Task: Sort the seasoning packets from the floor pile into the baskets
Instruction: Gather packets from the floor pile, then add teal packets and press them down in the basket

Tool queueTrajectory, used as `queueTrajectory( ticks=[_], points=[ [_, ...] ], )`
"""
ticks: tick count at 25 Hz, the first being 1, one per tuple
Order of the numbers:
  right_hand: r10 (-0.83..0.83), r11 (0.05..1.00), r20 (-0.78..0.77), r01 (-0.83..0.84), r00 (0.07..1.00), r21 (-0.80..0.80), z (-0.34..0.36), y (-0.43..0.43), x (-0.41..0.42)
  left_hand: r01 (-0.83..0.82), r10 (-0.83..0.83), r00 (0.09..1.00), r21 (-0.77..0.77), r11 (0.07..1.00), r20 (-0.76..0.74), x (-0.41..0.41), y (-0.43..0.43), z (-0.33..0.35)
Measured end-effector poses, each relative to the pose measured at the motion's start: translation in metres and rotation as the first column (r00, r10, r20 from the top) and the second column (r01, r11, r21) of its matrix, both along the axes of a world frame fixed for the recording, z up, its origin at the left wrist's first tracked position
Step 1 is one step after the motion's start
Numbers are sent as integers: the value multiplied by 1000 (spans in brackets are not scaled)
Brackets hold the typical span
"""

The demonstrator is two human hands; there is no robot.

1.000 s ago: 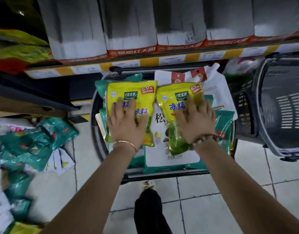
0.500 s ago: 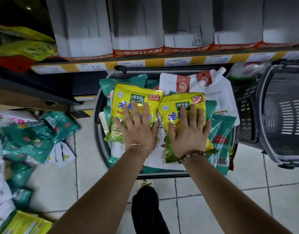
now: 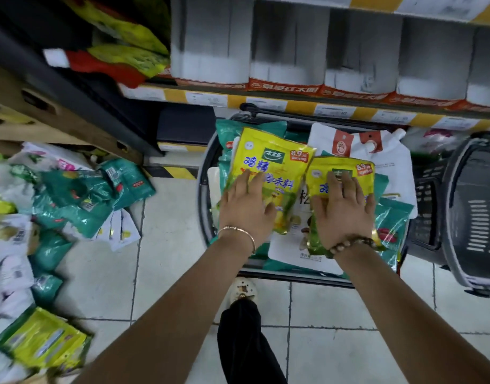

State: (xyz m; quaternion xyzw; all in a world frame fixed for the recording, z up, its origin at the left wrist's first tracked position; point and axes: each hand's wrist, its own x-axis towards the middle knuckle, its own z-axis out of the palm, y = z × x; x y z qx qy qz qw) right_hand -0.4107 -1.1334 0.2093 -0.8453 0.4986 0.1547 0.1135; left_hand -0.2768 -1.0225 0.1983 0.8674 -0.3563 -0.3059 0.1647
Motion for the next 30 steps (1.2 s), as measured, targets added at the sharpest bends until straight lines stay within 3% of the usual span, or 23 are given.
queueTrajectory(
  ticks=[9,19,27,30],
  points=[
    [287,951,167,-301,943,68,22,133,112,-401,391,915,-135,906,-97,83,176,21],
    [426,842,175,-460,888,284,8,347,273,-620,618,783,-12,784,-70,202,420,26],
    [431,826,95,-435,897,360,-52,380,370,-678,696,713,171,715,-82,262,472,-28],
    [487,798,67,-475,871,370,-100,372,409,-718,734,668,155,679,-122,290,467,-62]
  ],
)
